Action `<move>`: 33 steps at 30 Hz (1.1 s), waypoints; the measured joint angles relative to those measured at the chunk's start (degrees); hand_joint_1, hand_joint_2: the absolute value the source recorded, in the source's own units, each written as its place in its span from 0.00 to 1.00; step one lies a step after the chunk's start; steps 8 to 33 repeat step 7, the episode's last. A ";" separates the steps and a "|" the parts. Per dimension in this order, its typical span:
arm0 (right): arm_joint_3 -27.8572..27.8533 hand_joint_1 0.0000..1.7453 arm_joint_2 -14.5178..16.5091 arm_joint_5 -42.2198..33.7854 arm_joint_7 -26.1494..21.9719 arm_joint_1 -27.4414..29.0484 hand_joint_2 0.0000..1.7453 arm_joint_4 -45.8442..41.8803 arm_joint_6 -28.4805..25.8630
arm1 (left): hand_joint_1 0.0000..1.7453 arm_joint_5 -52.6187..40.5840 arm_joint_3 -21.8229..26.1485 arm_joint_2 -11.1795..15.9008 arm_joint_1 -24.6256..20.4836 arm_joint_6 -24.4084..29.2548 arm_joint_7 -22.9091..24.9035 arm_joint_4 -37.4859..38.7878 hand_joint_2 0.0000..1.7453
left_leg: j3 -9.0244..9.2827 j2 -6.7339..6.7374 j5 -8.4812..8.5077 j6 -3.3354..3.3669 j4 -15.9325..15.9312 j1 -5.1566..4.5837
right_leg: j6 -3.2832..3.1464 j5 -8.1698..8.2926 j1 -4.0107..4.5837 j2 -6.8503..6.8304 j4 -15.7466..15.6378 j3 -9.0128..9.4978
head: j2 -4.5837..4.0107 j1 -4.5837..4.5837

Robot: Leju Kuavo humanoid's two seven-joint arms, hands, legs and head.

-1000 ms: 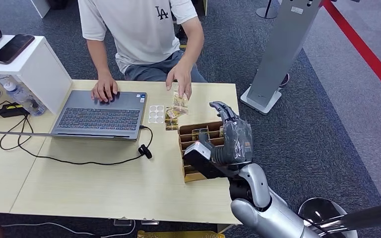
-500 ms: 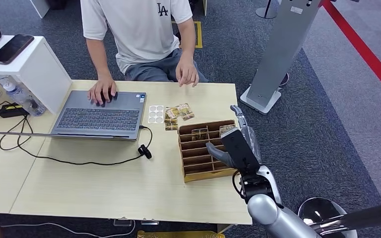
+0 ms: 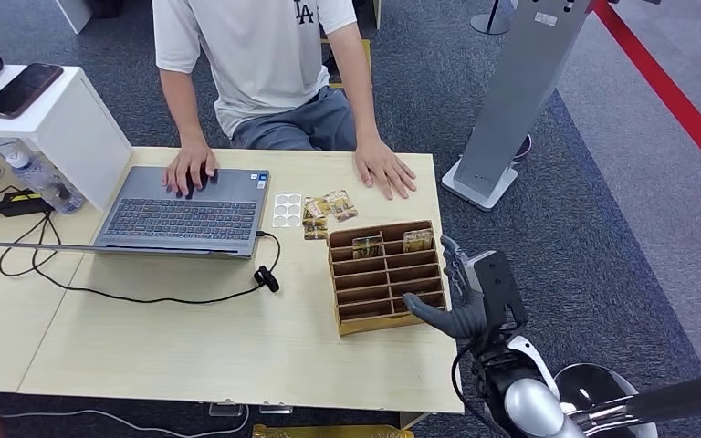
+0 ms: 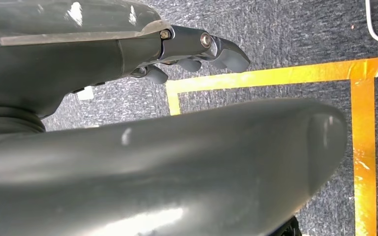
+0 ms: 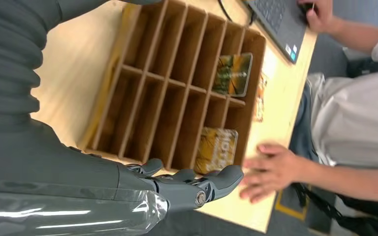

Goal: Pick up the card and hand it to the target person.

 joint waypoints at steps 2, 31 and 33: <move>-0.72 0.00 -0.19 -3.54 -1.11 1.10 1.00 -0.31 2.44 | 0.00 -0.05 0.00 0.00 0.00 -0.04 0.01 0.00 0.00 | 0.00 0.00 0.00 0.00 0.00 0.00 | 0.00 0.00 0.00 0.00 0.00 0.00 | 0.01 0.01; -1.75 0.00 -0.38 -7.18 -2.22 2.48 1.00 -0.43 5.50 | 0.00 -0.08 0.00 0.00 0.00 -0.21 0.01 0.00 0.00 | 0.01 0.00 0.00 0.00 0.00 0.00 | 0.00 0.00 0.00 0.00 0.00 0.00 | 0.01 0.00; -1.75 0.00 -0.38 -7.18 -2.22 2.48 1.00 -0.43 5.50 | 0.00 -0.08 0.00 0.00 0.00 -0.21 0.01 0.00 0.00 | 0.01 0.00 0.00 0.00 0.00 0.00 | 0.00 0.00 0.00 0.00 0.00 0.00 | 0.01 0.00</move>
